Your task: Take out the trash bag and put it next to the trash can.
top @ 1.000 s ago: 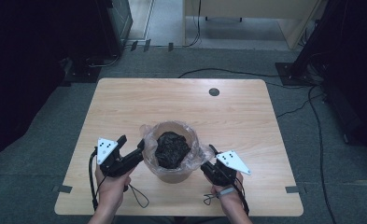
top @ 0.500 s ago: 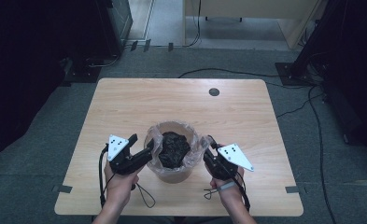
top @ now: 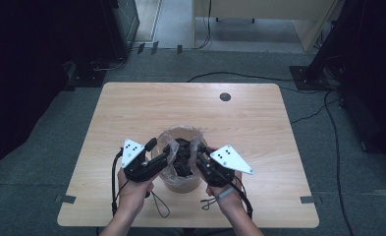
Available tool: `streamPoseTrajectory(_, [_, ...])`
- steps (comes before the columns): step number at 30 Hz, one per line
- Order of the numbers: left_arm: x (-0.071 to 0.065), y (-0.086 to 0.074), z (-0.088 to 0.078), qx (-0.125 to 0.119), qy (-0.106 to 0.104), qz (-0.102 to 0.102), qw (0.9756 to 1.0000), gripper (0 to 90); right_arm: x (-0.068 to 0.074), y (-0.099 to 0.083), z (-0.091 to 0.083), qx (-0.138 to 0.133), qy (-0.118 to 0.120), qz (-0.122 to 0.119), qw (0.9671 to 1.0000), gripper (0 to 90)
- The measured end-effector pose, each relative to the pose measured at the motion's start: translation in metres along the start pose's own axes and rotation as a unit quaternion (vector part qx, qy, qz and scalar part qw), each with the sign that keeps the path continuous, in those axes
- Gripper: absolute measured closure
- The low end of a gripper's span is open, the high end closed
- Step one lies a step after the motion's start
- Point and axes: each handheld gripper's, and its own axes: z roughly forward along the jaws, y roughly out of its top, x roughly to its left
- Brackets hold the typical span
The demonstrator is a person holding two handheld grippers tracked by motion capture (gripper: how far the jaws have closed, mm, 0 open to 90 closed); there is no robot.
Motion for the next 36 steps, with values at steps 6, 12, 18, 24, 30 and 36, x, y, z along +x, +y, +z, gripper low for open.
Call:
streamPoseTrajectory(6, [0.005,0.001,-0.002,0.005,-0.003,-0.009,0.9999,38.8,0.010,-0.008,-0.005,0.030,0.055,0.043,0.9971,70.0])
streamPoseTrajectory(12, [0.007,0.002,-0.003,0.005,-0.006,-0.018,0.9998,38.5,0.023,-0.007,-0.011,0.053,0.078,0.036,0.9949,51.0])
streamPoseTrajectory(18, [0.010,0.003,-0.012,0.003,-0.011,-0.020,0.9997,38.1,0.025,-0.007,-0.020,0.069,0.070,0.031,0.9947,41.9])
streamPoseTrajectory(24, [0.006,-0.001,-0.022,0.008,-0.029,-0.010,0.9995,39.2,0.016,-0.012,-0.031,0.079,0.044,0.020,0.9957,41.9])
streamPoseTrajectory(30, [0.004,-0.004,-0.025,0.011,-0.045,-0.003,0.9989,39.7,0.010,-0.022,-0.039,0.093,0.061,0.023,0.9936,41.6])
streamPoseTrajectory(36, [0.000,-0.004,-0.024,0.016,-0.022,0.015,0.9995,52.3,0.009,-0.023,-0.043,0.087,0.102,0.031,0.9905,40.8])
